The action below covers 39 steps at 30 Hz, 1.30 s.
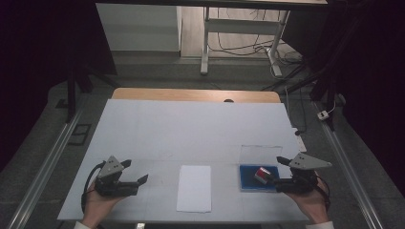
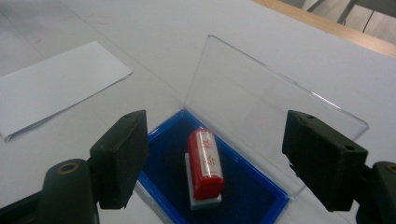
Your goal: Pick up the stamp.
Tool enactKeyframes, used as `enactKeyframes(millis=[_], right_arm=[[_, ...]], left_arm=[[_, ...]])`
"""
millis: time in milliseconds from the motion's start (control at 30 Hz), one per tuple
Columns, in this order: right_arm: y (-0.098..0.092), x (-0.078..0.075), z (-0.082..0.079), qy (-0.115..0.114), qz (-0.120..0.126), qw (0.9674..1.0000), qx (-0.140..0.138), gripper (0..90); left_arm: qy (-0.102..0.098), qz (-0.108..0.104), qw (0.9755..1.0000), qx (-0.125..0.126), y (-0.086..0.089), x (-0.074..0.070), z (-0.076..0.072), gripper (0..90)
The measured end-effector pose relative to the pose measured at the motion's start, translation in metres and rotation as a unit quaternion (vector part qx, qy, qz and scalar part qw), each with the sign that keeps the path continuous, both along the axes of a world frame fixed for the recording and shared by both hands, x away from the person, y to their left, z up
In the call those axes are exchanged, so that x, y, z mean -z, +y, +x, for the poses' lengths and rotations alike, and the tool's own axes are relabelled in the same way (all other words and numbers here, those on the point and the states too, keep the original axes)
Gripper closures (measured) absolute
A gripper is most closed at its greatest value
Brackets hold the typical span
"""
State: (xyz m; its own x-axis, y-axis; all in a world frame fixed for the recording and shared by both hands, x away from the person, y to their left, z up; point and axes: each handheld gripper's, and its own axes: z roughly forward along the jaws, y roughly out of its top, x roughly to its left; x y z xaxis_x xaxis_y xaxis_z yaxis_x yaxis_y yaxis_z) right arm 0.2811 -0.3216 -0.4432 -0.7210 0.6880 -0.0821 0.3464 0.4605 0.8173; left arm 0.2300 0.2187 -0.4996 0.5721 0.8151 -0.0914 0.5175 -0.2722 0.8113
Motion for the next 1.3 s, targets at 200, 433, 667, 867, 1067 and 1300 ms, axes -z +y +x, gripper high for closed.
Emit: enactKeyframes(millis=[200,433,667,867,1067,1300], right_arm=[[-0.001,-0.004,0.003,0.032,-0.025,0.9991,0.012,22.9],[0.004,0.004,0.009,0.06,-0.046,0.9971,0.007,23.7],[0.012,0.013,0.015,0.068,-0.056,0.9961,-0.002,29.1],[0.015,0.021,0.02,0.074,-0.064,0.9952,-0.003,38.0],[0.015,0.025,0.021,0.075,-0.065,0.995,-0.009,48.9],[0.016,0.027,0.022,0.072,-0.071,0.9948,-0.011,59.3]], left_arm=[[0.002,0.001,1.0,0.001,-0.001,0.001,0.0,16.0],[0.008,0.004,1.0,0.003,-0.001,0.003,0.002,16.2],[0.011,0.007,0.9999,0.005,-0.001,0.005,0.002,16.5],[0.014,0.01,0.9998,0.005,-0.001,0.006,0.002,16.6],[0.016,0.01,0.9998,0.005,-0.001,0.007,0.003,16.6],[0.017,0.01,0.9998,0.006,0.0,0.008,0.003,16.6]])
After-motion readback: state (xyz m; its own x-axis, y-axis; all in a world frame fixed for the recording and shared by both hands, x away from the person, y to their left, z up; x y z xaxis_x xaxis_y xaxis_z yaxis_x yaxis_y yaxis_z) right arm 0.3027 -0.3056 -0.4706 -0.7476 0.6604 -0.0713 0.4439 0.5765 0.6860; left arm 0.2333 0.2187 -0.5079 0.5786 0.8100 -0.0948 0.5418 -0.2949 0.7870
